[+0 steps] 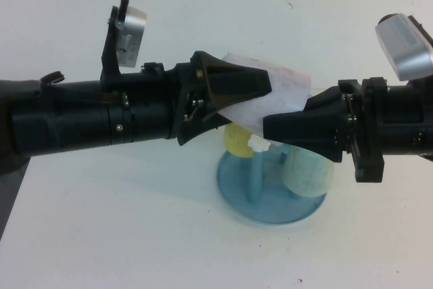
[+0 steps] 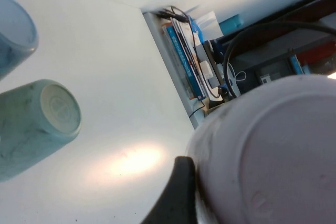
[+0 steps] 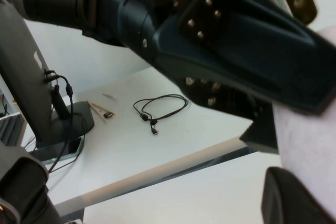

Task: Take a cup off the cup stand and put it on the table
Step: Hand over the cup, then place the cup on the table

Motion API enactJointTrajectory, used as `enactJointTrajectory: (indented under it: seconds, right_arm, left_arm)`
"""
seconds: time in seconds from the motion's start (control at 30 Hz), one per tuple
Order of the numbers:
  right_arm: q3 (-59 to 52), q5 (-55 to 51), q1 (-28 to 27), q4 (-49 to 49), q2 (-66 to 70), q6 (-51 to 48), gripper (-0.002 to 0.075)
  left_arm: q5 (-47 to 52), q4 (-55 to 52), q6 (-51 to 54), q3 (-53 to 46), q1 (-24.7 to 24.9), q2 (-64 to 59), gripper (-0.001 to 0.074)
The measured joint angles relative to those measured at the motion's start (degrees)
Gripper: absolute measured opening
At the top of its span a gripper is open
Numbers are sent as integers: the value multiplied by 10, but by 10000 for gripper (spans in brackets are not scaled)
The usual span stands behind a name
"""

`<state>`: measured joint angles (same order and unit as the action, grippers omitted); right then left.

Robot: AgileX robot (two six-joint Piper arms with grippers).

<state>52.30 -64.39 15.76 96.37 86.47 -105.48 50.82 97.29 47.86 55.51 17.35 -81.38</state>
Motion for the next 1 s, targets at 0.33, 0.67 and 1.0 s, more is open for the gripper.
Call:
enactJointTrajectory:
  seconds: [0.33, 0.67, 1.0]
  right_arm:
    - [2, 15, 1, 0, 0, 6, 31]
    - [4, 57, 1, -15, 0, 45, 30]
    - [27, 108, -45, -268, -103, 232, 30]
  left_arm:
    - [17, -9, 2, 0, -14, 0, 691]
    - [147, -18, 4, 0, -125, 0, 691]
    - [163, -119, 29, 0, -222, 0, 157]
